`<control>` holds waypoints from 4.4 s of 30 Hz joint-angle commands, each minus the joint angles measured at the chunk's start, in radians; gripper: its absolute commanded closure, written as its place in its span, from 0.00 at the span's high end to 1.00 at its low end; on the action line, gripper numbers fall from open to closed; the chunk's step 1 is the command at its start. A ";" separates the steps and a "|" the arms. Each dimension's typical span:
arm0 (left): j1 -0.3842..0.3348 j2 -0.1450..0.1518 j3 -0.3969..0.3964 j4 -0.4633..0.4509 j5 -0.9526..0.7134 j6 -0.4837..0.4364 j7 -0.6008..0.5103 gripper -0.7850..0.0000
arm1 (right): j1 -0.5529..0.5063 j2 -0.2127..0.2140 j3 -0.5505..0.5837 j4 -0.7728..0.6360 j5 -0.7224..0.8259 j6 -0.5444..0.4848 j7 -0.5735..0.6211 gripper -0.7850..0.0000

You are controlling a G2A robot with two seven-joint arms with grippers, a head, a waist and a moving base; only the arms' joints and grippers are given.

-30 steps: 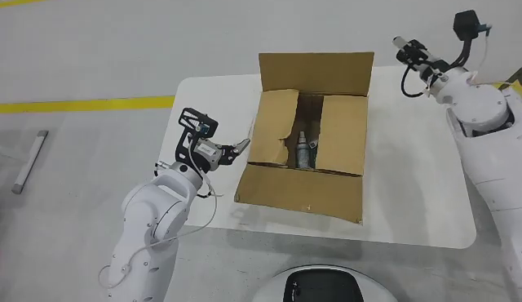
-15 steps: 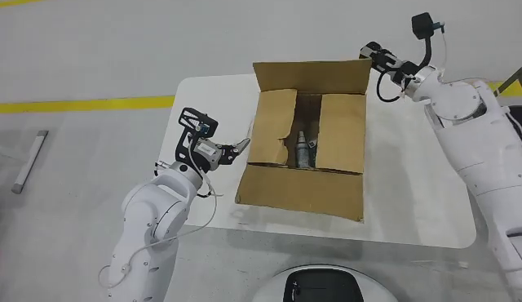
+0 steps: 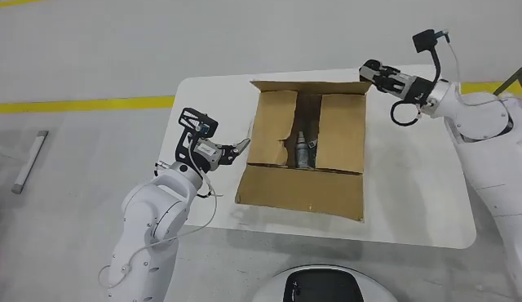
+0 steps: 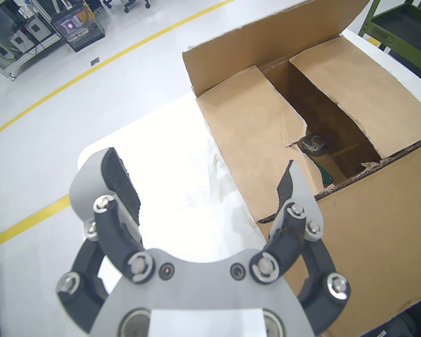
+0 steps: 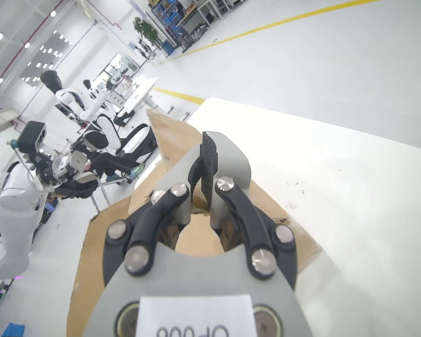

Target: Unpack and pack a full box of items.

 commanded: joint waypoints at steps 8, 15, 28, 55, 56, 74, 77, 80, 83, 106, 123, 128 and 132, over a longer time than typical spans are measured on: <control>0.000 0.000 0.000 0.000 0.000 0.000 0.000 1.00 | -0.136 0.022 0.005 -0.206 -0.078 0.055 0.083 0.00; 0.000 0.000 0.000 0.000 0.000 0.000 0.000 1.00 | -0.235 0.023 -0.034 -0.321 -0.188 0.149 0.003 0.00; 0.033 0.010 -0.030 0.002 -0.006 -0.088 0.033 1.00 | -0.261 0.019 -0.054 -0.350 -0.209 0.264 -0.074 0.00; 0.234 0.049 -0.133 0.057 0.105 -0.215 0.079 1.00 | -0.281 0.013 -0.060 -0.372 -0.249 0.342 -0.217 0.00; 0.234 0.050 -0.122 0.053 0.097 -0.228 0.080 1.00 | -0.281 0.013 -0.058 -0.372 -0.249 0.344 -0.218 0.00; 0.107 0.044 0.034 -0.001 -0.020 -0.291 0.123 1.00 | -0.288 0.020 -0.029 -0.382 -0.249 0.333 -0.181 0.00; 0.078 0.040 0.054 0.004 -0.039 -0.244 0.121 1.00 | -0.280 0.023 -0.015 -0.387 -0.243 0.322 -0.165 0.00; 0.044 0.035 0.076 0.029 -0.011 -0.184 0.115 1.00 | -0.266 0.024 0.012 -0.392 -0.222 0.343 -0.185 0.00; 0.007 0.031 0.106 0.054 0.030 -0.138 0.108 1.00 | -0.246 0.027 0.043 -0.402 -0.233 0.365 -0.209 0.00; -0.124 0.010 0.216 0.254 0.138 -0.058 0.118 1.00 | -0.285 0.017 -0.152 -0.426 -0.667 0.288 -0.327 0.00; -0.097 0.016 0.162 0.217 0.125 -0.038 0.107 1.00 | -0.244 0.002 -0.206 -0.367 -0.667 0.264 -0.279 0.00; -0.080 0.018 0.147 0.202 0.116 -0.031 0.099 1.00 | -0.237 0.000 -0.211 -0.358 -0.671 0.258 -0.275 0.00; -0.080 0.018 0.147 0.202 0.116 -0.031 0.099 1.00 | -0.234 -0.002 -0.216 -0.347 -0.677 0.254 -0.274 0.00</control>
